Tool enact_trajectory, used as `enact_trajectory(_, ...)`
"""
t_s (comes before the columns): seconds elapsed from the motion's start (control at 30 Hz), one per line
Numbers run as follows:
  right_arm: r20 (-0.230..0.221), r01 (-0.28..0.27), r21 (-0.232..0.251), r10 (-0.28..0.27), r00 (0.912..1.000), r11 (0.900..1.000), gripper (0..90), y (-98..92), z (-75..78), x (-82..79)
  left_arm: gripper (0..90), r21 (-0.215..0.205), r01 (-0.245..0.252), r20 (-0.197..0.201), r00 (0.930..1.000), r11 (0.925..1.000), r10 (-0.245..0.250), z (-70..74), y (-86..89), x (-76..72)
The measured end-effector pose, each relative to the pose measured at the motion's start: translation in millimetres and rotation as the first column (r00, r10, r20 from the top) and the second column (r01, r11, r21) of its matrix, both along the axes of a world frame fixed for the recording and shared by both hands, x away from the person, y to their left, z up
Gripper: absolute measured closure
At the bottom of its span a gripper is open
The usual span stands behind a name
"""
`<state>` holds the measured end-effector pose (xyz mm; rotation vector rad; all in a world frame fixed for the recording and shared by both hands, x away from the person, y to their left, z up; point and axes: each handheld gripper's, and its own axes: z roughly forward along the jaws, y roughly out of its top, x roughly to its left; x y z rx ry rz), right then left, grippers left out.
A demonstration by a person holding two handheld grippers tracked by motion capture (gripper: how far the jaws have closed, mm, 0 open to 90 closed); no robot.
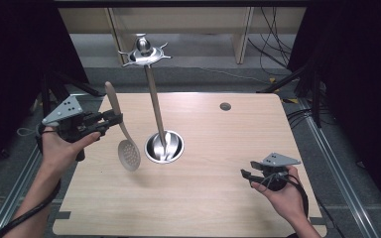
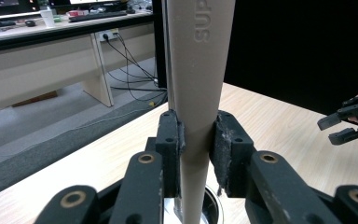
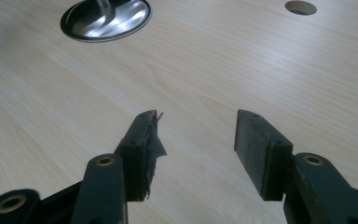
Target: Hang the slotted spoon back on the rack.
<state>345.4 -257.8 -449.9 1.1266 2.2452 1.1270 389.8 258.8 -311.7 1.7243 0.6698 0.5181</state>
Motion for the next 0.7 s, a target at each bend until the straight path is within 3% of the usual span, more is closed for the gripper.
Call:
enact_trajectory(0.23,-0.014,0.009,0.010,-0.008,0.9999,1.000,49.9,1.1,-0.2,-0.9,72.9,-0.008,0.027,-0.014,0.9995,0.9996,-0.027,5.8,1.5,5.5)
enact_trajectory(0.27,0.000,0.001,0.000,-0.001,1.0000,1.000,49.9,0.1,-0.1,0.1,72.9,-0.010,0.026,-0.016,0.9995,0.9996,-0.026,6.4,1.6,6.1)
enact_trajectory(0.33,-0.017,0.012,0.013,-0.011,0.9998,1.000,49.9,1.4,-0.2,-1.1,72.9,-0.006,0.033,-0.013,0.9994,0.9994,-0.033,7.7,1.5,7.9)
enact_trajectory(0.4,0.001,0.001,0.000,-0.001,1.0000,1.000,49.9,0.2,-0.2,0.2,72.9,-0.002,0.035,-0.013,0.9993,0.9994,-0.035,8.9,1.2,9.3)
enact_trajectory(0.5,-0.020,0.013,0.015,-0.013,0.9997,1.000,49.9,1.6,-0.2,-1.2,72.9,0.002,0.042,-0.010,0.9991,0.9991,-0.042,10.6,0.3,11.7)
enact_trajectory(0.7,0.000,0.000,-0.001,0.000,1.0000,1.000,49.9,0.1,-0.3,0.3,72.9,0.007,0.059,-0.010,0.9982,0.9982,-0.059,14.5,-2.0,15.3)
